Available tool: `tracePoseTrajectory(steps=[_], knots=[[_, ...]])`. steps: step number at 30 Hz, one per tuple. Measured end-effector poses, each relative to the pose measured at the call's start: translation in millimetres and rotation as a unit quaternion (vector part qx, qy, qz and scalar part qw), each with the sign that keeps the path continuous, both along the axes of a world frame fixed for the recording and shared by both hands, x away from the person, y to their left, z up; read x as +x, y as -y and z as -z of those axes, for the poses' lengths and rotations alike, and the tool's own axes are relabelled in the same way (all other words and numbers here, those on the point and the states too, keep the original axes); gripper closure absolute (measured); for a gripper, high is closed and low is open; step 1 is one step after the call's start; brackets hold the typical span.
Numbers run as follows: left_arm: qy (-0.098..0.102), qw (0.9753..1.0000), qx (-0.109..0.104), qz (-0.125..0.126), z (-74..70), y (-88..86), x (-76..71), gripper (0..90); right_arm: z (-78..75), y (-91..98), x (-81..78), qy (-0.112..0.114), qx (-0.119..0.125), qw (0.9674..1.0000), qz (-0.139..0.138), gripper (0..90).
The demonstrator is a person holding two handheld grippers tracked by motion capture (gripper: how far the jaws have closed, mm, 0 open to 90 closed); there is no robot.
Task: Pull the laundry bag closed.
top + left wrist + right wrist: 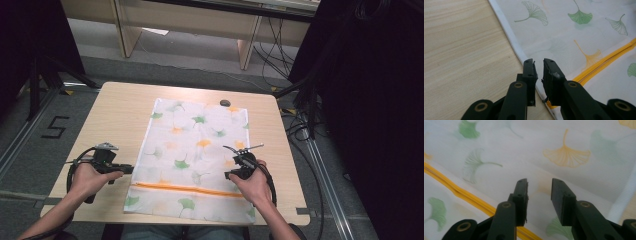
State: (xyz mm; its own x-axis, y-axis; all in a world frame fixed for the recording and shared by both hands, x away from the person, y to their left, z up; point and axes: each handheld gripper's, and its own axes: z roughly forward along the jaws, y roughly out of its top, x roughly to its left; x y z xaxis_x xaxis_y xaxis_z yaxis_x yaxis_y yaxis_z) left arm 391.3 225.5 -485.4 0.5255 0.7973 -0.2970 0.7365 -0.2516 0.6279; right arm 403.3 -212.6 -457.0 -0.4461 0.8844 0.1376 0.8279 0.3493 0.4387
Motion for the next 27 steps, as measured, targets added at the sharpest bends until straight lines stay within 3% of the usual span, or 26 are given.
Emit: tracePoseTrajectory(steps=[1,2,5,6,9,11,12,15,16,18,20,22,23,27], knots=[[0.001,1.0000,0.001,-0.002,-0.4,0.8,-0.5,79.4,-2.7,-8.2,-1.6,0.006,0.033,0.9990,0.029,65.9],[0.006,1.0000,-0.003,-0.005,-0.2,1.8,-0.9,79.4,-4.8,-10.1,-2.4,0.011,0.038,0.9992,0.012,64.2],[0.005,1.0000,0.002,-0.008,-1.2,2.1,-0.7,79.7,-8.6,-18.2,-4.8,0.022,0.050,0.9985,0.002,61.9],[0.005,1.0000,-0.003,-0.008,-1.4,2.1,-0.3,79.8,-10.9,-30.0,-7.4,0.031,0.046,0.9983,-0.019,64.0],[0.000,0.9999,-0.003,-0.011,-2.0,2.7,-0.2,81.3,-9.8,-45.4,-8.7,0.018,0.064,0.9970,-0.038,64.4],[-0.004,0.9999,0.001,-0.011,-1.8,3.2,0.0,84.0,-9.3,-51.1,-9.1,0.015,0.065,0.9970,-0.041,64.7],[-0.010,0.9999,0.004,-0.009,-1.4,4.4,-0.3,85.3,-9.7,-67.6,-9.4,0.009,0.070,0.9958,-0.059,66.3],[-0.016,0.9998,0.005,-0.004,-1.4,5.6,-0.6,88.4,-9.4,-79.5,-8.9,0.002,0.076,0.9948,-0.067,67.6],[-0.022,0.9997,0.010,-0.005,-1.9,7.1,-0.7,89.2,-10.6,-94.1,-9.8,-0.019,0.080,0.9941,-0.070,69.1],[-0.022,0.9997,0.001,-0.006,-0.8,8.1,-0.4,89.4,-9.5,-97.7,-8.6,-0.011,0.082,0.9930,-0.084,69.6],[-0.040,0.9992,0.007,-0.001,-1.5,8.8,-0.8,89.5,-8.8,-117.3,-8.4,-0.022,0.090,0.9908,-0.099,72.2],[-0.043,0.9990,0.010,0.002,-1.1,9.0,-1.0,89.6,-8.9,-121.9,-8.9,-0.024,0.088,0.9908,-0.100,73.1],[-0.050,0.9987,0.008,0.003,-0.1,9.6,-1.2,89.6,-6.9,-134.3,-8.2,-0.021,0.092,0.9879,-0.123,74.7],[-0.061,0.9981,0.012,-0.003,2.4,9.9,-0.2,89.6,-4.5,-152.2,-8.1,-0.031,0.092,0.9860,-0.136,77.0]])
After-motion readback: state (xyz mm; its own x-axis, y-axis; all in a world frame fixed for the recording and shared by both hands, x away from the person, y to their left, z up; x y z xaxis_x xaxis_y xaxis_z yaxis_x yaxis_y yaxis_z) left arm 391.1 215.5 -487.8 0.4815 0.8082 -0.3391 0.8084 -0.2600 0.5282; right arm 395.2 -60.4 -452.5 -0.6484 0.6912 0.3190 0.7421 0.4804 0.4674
